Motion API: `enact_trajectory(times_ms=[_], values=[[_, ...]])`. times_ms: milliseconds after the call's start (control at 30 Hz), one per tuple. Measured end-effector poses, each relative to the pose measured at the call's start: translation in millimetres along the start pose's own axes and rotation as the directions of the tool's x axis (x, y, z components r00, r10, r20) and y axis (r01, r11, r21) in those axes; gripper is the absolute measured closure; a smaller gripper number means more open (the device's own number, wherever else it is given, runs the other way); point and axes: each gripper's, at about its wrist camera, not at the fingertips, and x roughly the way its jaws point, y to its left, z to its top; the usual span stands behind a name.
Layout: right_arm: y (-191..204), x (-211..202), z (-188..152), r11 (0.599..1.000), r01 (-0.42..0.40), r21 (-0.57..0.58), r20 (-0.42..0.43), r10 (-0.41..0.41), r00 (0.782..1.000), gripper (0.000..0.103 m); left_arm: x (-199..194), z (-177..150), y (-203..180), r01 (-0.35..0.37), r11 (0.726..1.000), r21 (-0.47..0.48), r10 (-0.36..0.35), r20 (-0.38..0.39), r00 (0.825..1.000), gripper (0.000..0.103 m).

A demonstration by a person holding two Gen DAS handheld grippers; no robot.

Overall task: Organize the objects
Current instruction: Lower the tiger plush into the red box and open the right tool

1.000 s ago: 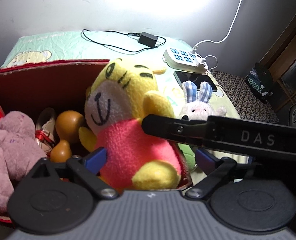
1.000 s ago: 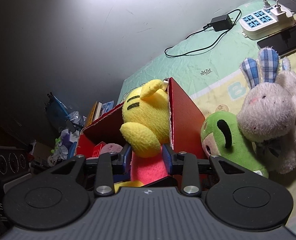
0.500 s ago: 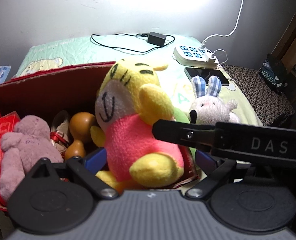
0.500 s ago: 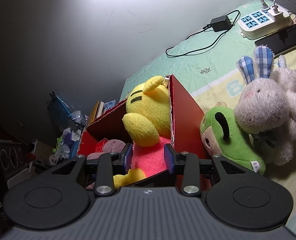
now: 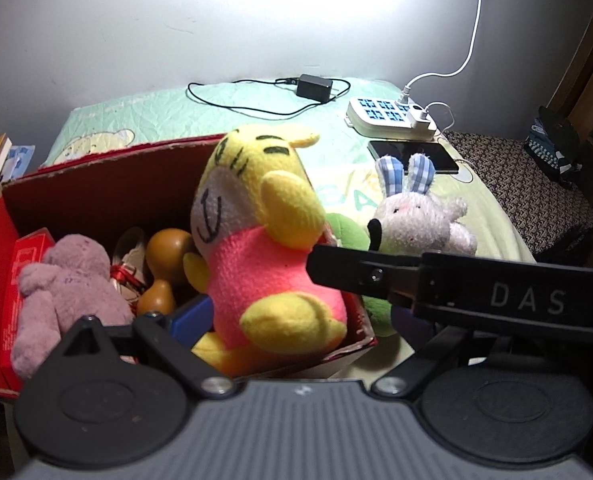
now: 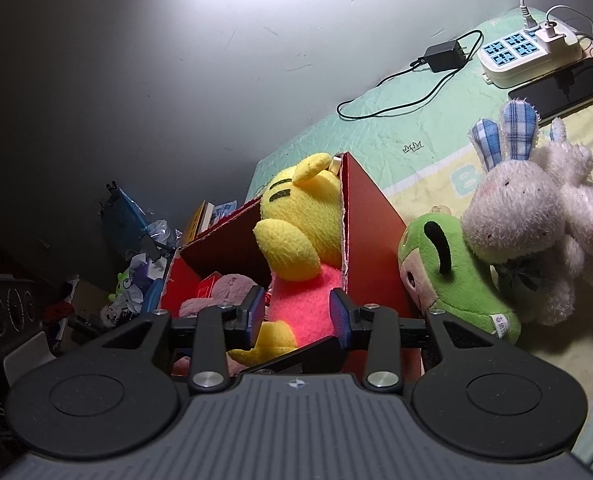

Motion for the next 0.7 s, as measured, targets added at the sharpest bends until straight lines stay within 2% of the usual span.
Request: enact_trajectory(times_ms=[533,700], values=[[-19.1,-33.8,-4.9,1.000,0.012,-0.029,0.020,-0.011,1.000,0.063,-14.6,-11.2,-40.1,-0.065,0.998,0.021,0.064,0.028,0.998,0.007],[-31.1,-45.2,-4.5,1.000,0.012,-0.021,0.020,-0.012,1.000,0.059,-14.7,-14.9,-55.6,-0.094,0.995,0.020,0.094,0.035,0.995,0.003]])
